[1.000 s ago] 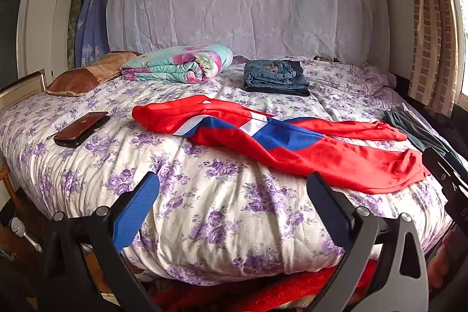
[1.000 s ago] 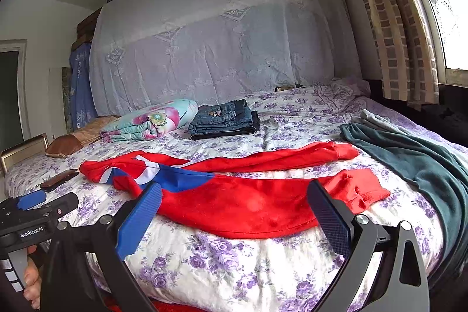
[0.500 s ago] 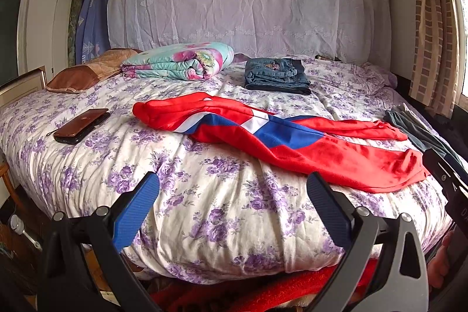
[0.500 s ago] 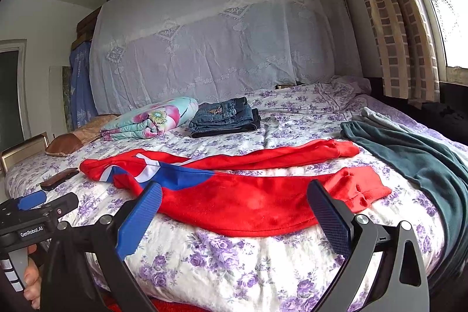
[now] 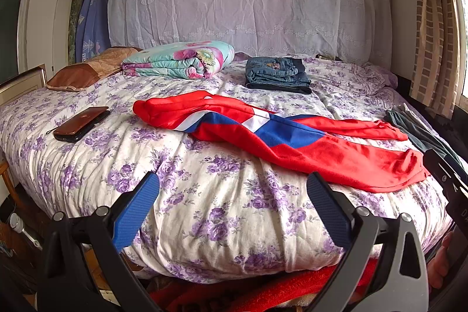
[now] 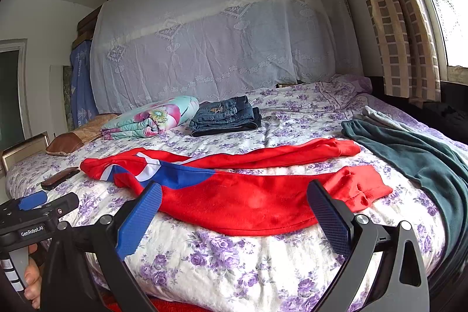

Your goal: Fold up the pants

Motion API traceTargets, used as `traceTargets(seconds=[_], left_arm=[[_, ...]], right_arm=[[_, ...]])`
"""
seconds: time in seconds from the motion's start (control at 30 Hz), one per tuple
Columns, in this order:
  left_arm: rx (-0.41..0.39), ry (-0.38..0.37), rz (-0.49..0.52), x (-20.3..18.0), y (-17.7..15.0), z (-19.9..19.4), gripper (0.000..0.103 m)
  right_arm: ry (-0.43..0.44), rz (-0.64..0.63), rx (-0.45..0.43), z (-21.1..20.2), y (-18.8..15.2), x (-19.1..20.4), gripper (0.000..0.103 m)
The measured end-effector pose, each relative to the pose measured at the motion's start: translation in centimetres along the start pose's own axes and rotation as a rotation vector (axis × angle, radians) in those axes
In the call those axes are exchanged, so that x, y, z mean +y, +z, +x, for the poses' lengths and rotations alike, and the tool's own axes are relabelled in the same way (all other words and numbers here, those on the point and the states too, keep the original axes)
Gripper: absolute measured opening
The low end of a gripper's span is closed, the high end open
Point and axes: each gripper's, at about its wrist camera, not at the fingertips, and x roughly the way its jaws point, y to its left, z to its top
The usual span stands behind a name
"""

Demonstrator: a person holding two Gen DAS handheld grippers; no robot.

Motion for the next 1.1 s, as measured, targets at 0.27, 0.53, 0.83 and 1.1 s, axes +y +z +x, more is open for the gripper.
traceTargets(seconds=[0.27, 0.53, 0.83, 1.1], left_arm=[[0.001, 0.000, 0.000, 0.1, -0.1, 0.0, 0.098], [0.002, -0.001, -0.001, 0.0, 0.0, 0.0, 0.098], [0.006, -0.001, -0.004, 0.2, -0.3, 0.1, 0.098], [0.024, -0.003, -0.010, -0.1, -1.0, 0.2, 0.098]], right_arm=[[-0.001, 0.000, 0.000, 0.0, 0.0, 0.0, 0.100], [-0.001, 0.000, 0.001, 0.1, 0.0, 0.0, 0.100], [0.001, -0.002, 0.012, 0.2, -0.2, 0.1, 0.100], [0.001, -0.003, 0.022, 0.2, -0.2, 0.1, 0.100]])
